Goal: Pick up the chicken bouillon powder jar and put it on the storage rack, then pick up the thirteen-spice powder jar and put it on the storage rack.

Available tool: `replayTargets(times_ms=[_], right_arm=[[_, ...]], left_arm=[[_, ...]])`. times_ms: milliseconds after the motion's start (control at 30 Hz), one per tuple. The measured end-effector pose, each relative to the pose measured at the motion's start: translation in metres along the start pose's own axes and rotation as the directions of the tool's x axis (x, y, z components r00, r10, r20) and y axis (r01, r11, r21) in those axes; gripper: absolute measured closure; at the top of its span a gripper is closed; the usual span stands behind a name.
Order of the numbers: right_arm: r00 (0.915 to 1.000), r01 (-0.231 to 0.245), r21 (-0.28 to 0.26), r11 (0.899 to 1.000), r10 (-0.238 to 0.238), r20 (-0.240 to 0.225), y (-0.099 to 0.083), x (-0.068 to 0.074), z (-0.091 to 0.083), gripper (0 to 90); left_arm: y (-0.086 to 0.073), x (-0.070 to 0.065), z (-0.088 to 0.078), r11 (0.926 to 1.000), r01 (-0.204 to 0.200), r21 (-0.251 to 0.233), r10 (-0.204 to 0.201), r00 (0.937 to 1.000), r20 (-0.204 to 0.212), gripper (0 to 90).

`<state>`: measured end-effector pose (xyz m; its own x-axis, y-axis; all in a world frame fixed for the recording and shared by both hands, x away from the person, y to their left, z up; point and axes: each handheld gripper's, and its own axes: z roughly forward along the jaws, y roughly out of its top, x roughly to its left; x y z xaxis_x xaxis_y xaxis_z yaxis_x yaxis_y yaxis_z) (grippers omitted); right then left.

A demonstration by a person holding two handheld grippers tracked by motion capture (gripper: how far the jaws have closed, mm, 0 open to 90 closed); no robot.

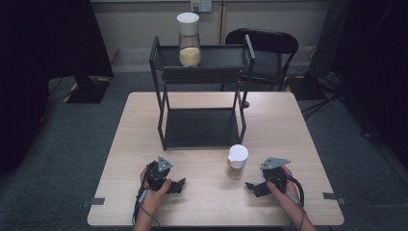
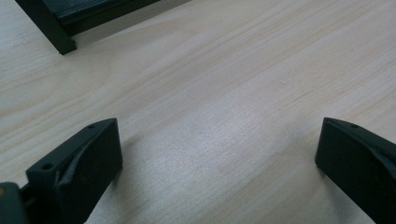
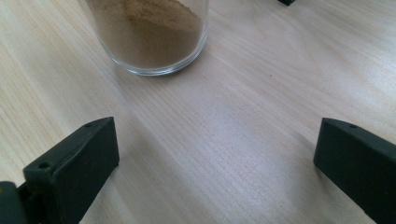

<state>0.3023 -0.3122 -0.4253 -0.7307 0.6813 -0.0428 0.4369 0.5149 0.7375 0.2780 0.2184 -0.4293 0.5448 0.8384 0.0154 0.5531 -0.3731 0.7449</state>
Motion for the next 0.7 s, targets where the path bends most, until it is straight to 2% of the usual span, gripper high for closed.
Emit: replayTargets(times_ms=[700], right_arm=[[1.0,0.0,0.003,1.0,0.0,0.0,0.0008,-0.0002,-0.0001,0.0]], left_arm=[[-0.0012,-0.0015,0.0,1.0,0.007,-0.005,-0.007,1.0,-0.005,0.0]])
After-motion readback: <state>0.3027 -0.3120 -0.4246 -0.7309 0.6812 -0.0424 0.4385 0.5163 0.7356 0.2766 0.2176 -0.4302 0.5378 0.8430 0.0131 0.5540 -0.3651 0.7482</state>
